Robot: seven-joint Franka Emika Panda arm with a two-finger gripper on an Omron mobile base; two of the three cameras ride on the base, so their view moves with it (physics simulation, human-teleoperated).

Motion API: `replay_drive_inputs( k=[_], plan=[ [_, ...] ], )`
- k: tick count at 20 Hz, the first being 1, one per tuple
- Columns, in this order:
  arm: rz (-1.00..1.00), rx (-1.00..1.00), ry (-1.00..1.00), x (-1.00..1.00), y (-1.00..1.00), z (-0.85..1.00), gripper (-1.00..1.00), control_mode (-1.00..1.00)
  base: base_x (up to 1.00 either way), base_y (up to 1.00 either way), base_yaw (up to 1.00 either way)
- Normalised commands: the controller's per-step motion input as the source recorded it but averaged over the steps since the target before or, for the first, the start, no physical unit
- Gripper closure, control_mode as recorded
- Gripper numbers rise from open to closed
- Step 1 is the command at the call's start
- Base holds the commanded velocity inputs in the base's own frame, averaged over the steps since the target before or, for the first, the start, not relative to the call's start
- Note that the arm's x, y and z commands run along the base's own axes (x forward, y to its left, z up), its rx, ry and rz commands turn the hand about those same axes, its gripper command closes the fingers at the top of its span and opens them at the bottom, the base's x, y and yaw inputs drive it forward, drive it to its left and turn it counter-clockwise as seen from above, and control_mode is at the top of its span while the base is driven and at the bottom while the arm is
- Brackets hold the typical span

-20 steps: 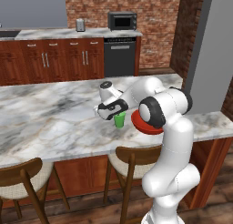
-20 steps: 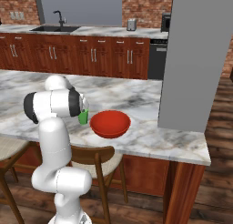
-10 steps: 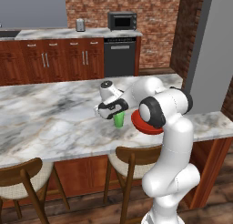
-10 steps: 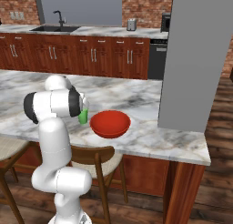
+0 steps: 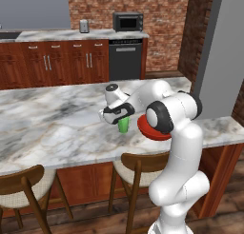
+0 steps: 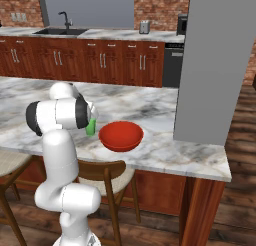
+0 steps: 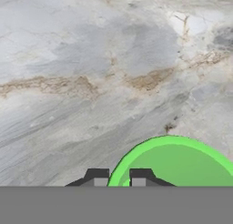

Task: Place the cup inside the bowl on the dining table and move the bowl to any counter.

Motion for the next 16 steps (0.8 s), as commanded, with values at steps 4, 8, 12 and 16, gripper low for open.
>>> replay_drive_inputs(
  k=[4, 8, 12, 16],
  plan=[
    [0.03, 0.00, 0.00, 0.00, 0.00, 0.15, 1.00, -1.00, 0.00, 0.00, 0.00],
    [0.03, 0.00, 0.00, 0.00, 0.00, 0.31, 1.00, -1.00, 0.00, 0.00, 0.00],
    [0.03, 0.00, 0.00, 0.00, 0.00, 0.33, 1.00, -1.00, 0.00, 0.00, 0.00],
    [0.04, 0.00, 0.00, 0.00, 0.00, 0.29, 1.00, -1.00, 0.00, 0.00, 0.00]
  ],
)
